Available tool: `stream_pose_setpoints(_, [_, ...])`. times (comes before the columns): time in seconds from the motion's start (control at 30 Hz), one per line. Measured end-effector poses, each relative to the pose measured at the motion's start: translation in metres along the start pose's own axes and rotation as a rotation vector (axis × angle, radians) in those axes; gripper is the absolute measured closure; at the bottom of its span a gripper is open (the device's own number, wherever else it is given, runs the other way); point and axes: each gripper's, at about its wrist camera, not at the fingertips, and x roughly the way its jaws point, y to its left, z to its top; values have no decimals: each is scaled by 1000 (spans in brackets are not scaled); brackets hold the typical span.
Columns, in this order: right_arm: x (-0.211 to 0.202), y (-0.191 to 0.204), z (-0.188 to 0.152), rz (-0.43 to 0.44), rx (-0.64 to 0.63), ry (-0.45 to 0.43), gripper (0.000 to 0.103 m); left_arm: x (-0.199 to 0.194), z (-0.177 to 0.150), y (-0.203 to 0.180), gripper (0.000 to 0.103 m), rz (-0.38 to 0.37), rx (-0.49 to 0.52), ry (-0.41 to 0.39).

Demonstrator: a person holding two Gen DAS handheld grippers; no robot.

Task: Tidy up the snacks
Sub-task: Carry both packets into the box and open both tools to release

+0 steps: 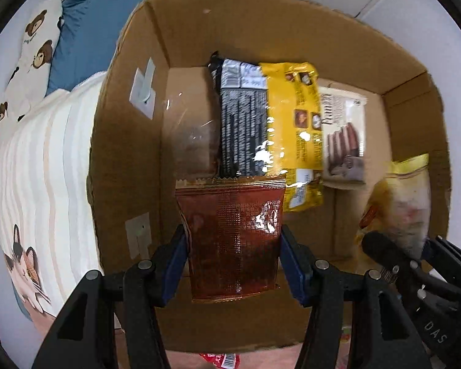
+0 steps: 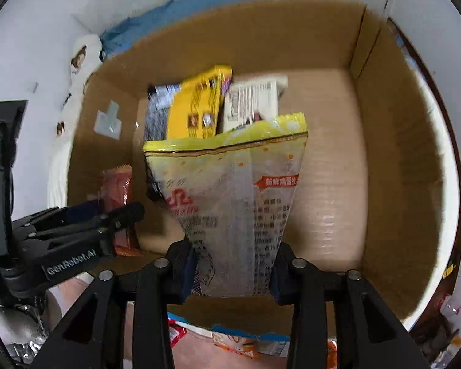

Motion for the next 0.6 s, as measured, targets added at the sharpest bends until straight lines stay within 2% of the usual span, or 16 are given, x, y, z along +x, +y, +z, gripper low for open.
stream_pose_setpoints(0.03, [4,-1,0,-2,-2,18,34,1,0,1,43,-8,-4,-4])
stream_pose_setpoints(0.07, [7,-2,-1,-8,-1,34,13,1,0,4,34,-13,-14,-6])
stream_pose_setpoints(0.1, [8,-4,-1,-14,-2,39,9,1,-1,5,31,-22,-18,-10])
stream_pose_setpoints(0.13, [9,-5,-1,-21,-6,44,8,0,-1,6,26,-25,-20,-18])
stream_pose_setpoints(0.17, [9,-6,-2,-28,-6,48,8,-2,-1,7,17,-18,-21,-25])
stream_pose_setpoints(0.27, [5,-8,-2,-31,-2,46,8,-9,-3,8,11,-24,-25,-43])
stream_pose_setpoints(0.43, [-10,-8,-5,-51,-2,-2,7,-28,-8,6,10,-24,-26,-83])
stream_pose_setpoints(0.6, [-35,-6,-19,-54,-8,-78,7,-59,-26,0,10,-1,-19,-188])
